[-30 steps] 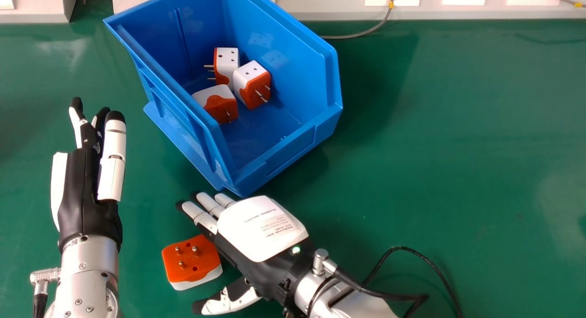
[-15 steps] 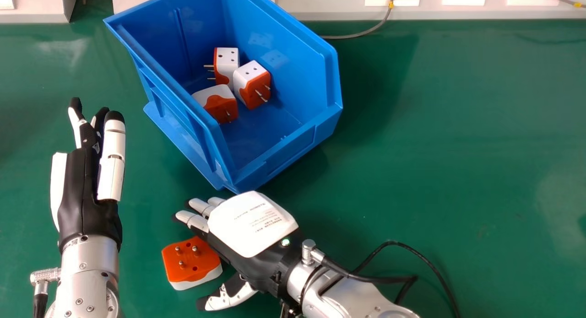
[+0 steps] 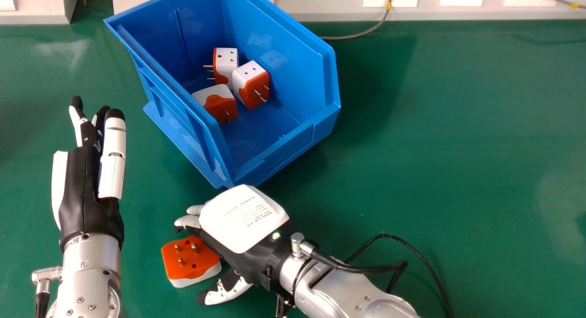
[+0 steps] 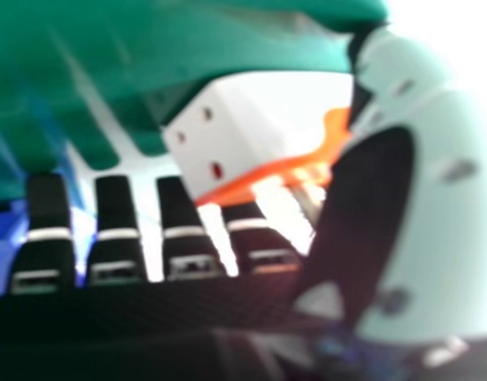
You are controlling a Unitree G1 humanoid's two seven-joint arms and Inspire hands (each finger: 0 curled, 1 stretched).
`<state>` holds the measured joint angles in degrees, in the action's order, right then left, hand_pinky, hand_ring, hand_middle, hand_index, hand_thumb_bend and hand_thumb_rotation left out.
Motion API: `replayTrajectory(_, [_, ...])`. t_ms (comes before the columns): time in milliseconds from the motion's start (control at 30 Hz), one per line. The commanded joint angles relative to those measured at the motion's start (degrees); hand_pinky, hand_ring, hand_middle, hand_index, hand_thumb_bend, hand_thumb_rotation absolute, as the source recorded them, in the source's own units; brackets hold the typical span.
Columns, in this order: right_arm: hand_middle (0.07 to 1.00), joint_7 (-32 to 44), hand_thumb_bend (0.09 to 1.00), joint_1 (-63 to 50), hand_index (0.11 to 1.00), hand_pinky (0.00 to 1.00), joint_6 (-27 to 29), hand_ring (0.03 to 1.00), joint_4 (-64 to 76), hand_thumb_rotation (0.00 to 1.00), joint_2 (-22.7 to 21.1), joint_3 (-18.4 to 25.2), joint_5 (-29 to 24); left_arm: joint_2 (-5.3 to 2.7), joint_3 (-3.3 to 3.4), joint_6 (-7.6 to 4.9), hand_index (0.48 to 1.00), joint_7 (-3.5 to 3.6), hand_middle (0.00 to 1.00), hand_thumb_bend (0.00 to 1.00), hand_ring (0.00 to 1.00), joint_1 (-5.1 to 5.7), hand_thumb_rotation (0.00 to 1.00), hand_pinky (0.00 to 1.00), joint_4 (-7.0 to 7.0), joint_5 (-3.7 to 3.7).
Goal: Pick all objects and put in blue box
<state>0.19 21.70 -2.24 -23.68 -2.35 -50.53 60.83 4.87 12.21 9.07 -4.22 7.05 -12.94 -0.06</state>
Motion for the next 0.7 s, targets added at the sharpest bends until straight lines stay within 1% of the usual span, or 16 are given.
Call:
replayTrajectory(0, [0.846, 1.7, 0.395, -0.1, 0.802, 0.72, -1.0, 0.826, -0.3, 0.37, -0.1, -1.5, 1.4, -0.47, -0.28, 0.12, 0.968, -0.32, 0.97, 0.22, 0.97, -0.25, 0.92, 0.96, -2.01, -0.18])
replayTrajectory(167, [0.831, 2.7, 0.406, 0.5, 0.784, 0.70, -2.0, 0.809, 0.9, 0.36, -0.6, -3.4, 3.6, -0.64, -0.45, 0.34, 0.969, -0.43, 0.97, 0.22, 0.97, -0.19, 0.92, 0.96, -2.35, -0.14])
replayTrajectory(233, [0.824, 2.2, 0.409, 0.6, 0.773, 0.69, -2.0, 0.802, 0.9, 0.36, -0.6, -4.0, 4.4, -0.67, -0.35, 0.40, 0.969, -0.37, 0.97, 0.22, 0.97, -0.25, 0.92, 0.96, -2.38, -0.26])
replayTrajectory(333, [0.819, 1.5, 0.410, 0.7, 0.766, 0.68, -1.8, 0.799, 1.0, 0.35, -0.5, -4.8, 5.1, -0.97, -0.45, 0.99, 0.970, -0.37, 0.97, 0.22, 0.97, -0.07, 0.92, 0.96, -3.30, -0.30])
replayTrajectory(400, [0.809, 1.8, 0.429, 0.8, 0.744, 0.66, -2.0, 0.788, 1.5, 0.32, -0.7, -5.3, 5.4, -0.94, -0.28, 0.77, 0.970, -0.27, 0.97, 0.22, 0.97, -0.27, 0.92, 0.96, -2.79, -0.29])
replayTrajectory(467, [0.801, 1.9, 0.446, 0.8, 0.732, 0.65, -1.9, 0.779, 1.7, 0.30, -0.7, -5.5, 5.2, -0.96, -0.14, 0.76, 0.970, -0.22, 0.97, 0.22, 0.97, -0.40, 0.92, 0.96, -2.58, -0.31])
replayTrajectory(533, [0.796, 1.5, 0.453, 0.8, 0.725, 0.64, -1.7, 0.773, 1.4, 0.29, -0.6, -5.6, 5.2, -1.16, -0.12, 1.22, 0.970, -0.27, 0.97, 0.22, 0.97, -0.46, 0.92, 0.96, -3.02, -0.48])
replayTrajectory(600, [0.793, 1.3, 0.451, 0.9, 0.720, 0.63, -1.6, 0.767, 1.1, 0.28, -0.6, -5.8, 5.3, -1.29, -0.14, 1.27, 0.970, -0.26, 0.97, 0.22, 0.97, -0.42, 0.92, 0.96, -3.17, -0.56])
replayTrajectory(667, [0.790, 1.2, 0.453, 1.1, 0.715, 0.63, -1.5, 0.762, 0.7, 0.27, -0.5, -6.0, 5.5, -1.29, -0.18, 1.16, 0.970, -0.29, 0.97, 0.22, 0.97, -0.49, 0.92, 0.96, -3.01, -0.49])
